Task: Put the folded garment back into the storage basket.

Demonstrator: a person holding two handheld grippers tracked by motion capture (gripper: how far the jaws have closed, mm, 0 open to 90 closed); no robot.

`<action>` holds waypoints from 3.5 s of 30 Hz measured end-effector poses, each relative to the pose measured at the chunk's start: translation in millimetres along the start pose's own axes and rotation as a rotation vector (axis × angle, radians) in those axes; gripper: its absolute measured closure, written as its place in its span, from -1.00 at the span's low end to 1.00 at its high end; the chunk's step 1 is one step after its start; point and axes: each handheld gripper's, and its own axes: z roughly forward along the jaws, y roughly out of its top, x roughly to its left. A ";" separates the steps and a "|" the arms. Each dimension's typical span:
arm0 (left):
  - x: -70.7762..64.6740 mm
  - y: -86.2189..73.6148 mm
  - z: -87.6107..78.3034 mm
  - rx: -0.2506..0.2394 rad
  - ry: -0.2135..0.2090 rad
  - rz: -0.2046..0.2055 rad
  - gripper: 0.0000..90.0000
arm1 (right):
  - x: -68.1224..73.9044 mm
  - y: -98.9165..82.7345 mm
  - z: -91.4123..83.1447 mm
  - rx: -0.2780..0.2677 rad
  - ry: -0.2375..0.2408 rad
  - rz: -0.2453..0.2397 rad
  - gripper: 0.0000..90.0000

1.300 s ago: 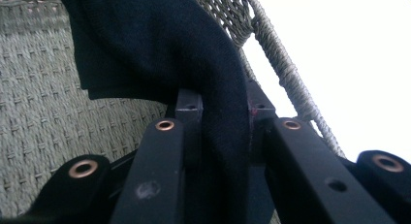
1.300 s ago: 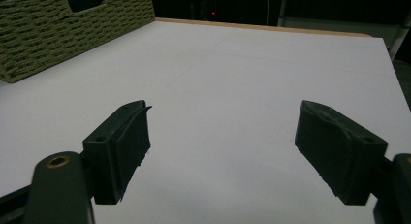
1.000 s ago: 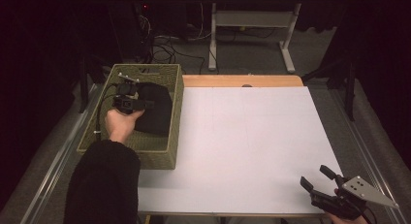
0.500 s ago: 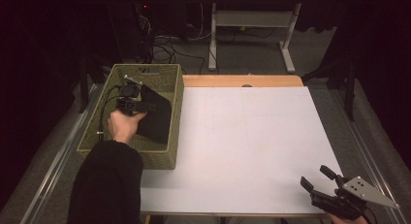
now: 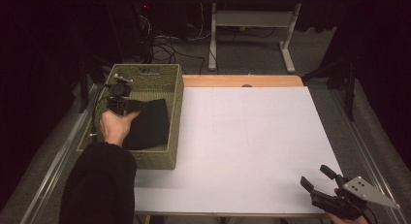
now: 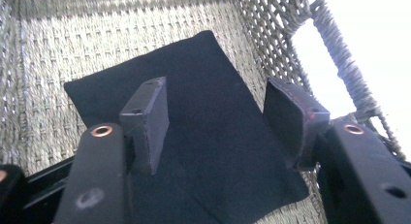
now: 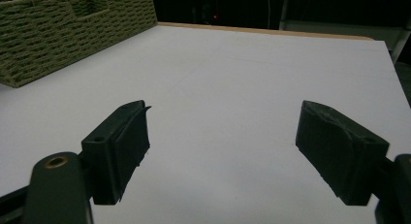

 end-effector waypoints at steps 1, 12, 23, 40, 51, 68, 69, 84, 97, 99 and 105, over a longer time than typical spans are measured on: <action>-1.2 -1.1 -2.9 -0.011 0.002 0.008 -0.12 | -0.4 0.1 -0.5 -0.005 -0.004 0.006 -0.56; -7.1 -6.5 -13.2 -0.065 -0.030 0.044 -0.12 | -0.3 0.1 -0.6 -0.007 -0.005 0.012 -0.57; -17.7 -8.5 -20.2 -0.091 -0.071 0.062 -0.12 | -0.7 0.0 -0.3 -0.005 -0.003 0.010 -0.57; -37.9 -10.9 -31.9 -0.121 -0.107 0.116 -0.12 | -0.5 0.1 -0.2 -0.005 -0.001 0.008 -0.57; -61.9 -8.6 -32.0 -0.128 -0.135 0.173 -0.12 | -0.5 0.2 -0.4 -0.007 0.001 0.009 -0.56; -98.4 -6.6 -22.5 -0.118 -0.188 0.226 -0.17 | -0.4 0.1 0.0 -0.002 0.004 0.003 -0.56; -98.4 -6.6 -22.5 -0.118 -0.188 0.226 -0.17 | -0.4 0.1 0.0 -0.002 0.004 0.003 -0.56; -131.1 -8.5 -14.8 -0.120 -0.224 0.283 -0.17 | -0.1 0.2 -0.2 -0.003 0.003 0.005 -0.56; -153.2 -14.9 -11.6 -0.120 -0.246 0.317 -0.17 | -0.1 0.3 -1.1 -0.011 0.006 0.008 -0.57; -160.0 -18.3 -11.0 -0.120 -0.260 0.334 -0.17 | -0.2 0.3 -0.7 -0.010 0.008 0.009 -0.57; -170.5 -25.5 -9.3 -0.119 -0.282 0.355 -0.20 | -0.1 0.3 -0.3 -0.007 0.006 0.009 -0.57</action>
